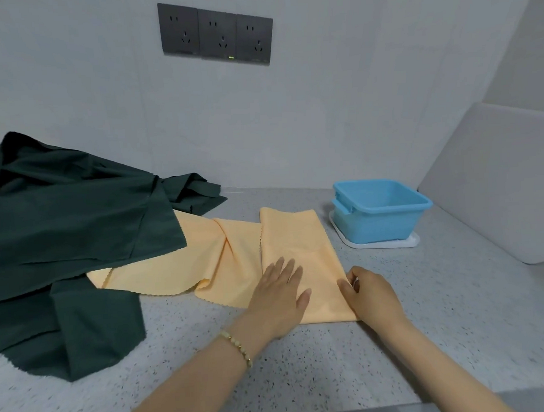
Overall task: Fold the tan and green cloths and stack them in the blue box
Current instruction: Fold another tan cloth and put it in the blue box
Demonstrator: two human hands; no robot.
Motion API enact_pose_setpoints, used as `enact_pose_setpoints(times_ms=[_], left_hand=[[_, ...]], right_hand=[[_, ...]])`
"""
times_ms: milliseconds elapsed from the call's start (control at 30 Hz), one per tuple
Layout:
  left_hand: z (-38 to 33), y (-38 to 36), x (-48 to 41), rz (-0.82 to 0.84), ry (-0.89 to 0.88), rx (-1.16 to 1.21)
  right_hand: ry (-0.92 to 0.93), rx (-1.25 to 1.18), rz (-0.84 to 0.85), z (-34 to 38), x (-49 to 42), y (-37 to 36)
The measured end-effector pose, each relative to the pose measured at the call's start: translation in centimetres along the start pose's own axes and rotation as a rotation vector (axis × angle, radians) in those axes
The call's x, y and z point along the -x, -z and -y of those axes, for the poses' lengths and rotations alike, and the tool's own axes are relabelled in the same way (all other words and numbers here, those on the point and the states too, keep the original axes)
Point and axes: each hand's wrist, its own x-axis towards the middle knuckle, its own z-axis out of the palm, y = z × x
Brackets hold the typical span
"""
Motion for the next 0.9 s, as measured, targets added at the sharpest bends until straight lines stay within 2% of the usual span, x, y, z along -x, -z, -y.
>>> enact_pose_setpoints(times_ms=[100,167,200,267,367,433,667,900], left_hand=[[0.4,-0.9,-0.5,0.065,0.02,-0.033],[0.5,-1.1,-0.7,0.072,0.018,-0.052],[0.5,-1.2,-0.7,0.072,0.018,-0.056],[0.6,-1.2,-0.8,0.074,0.013,-0.053],[0.7,-1.4,-0.7,0.068,0.007,-0.049],[0.7,-1.4,-0.8,0.062,0.005,-0.043],[1.2,-1.3,-0.7,0.053,-0.028,-0.025],[1.4,-0.6,3.1,0.151,-0.13,-0.024]], right_hand=[[0.081,0.049,-0.127,0.3,0.7,0.2],[0.242,0.105,-0.211,0.7,1.0,0.1],[0.338,0.133,-0.214,1.1,1.0,-0.1],[0.452,0.162,-0.085,2.2,0.7,-0.7],[0.439,0.174,0.183,3.0,0.1,-2.1],[0.408,0.116,0.26,2.8,-0.2,-2.6],[0.297,0.152,0.315,0.9,-1.0,-1.7],[0.395,0.172,0.387,0.0,2.9,-0.6]])
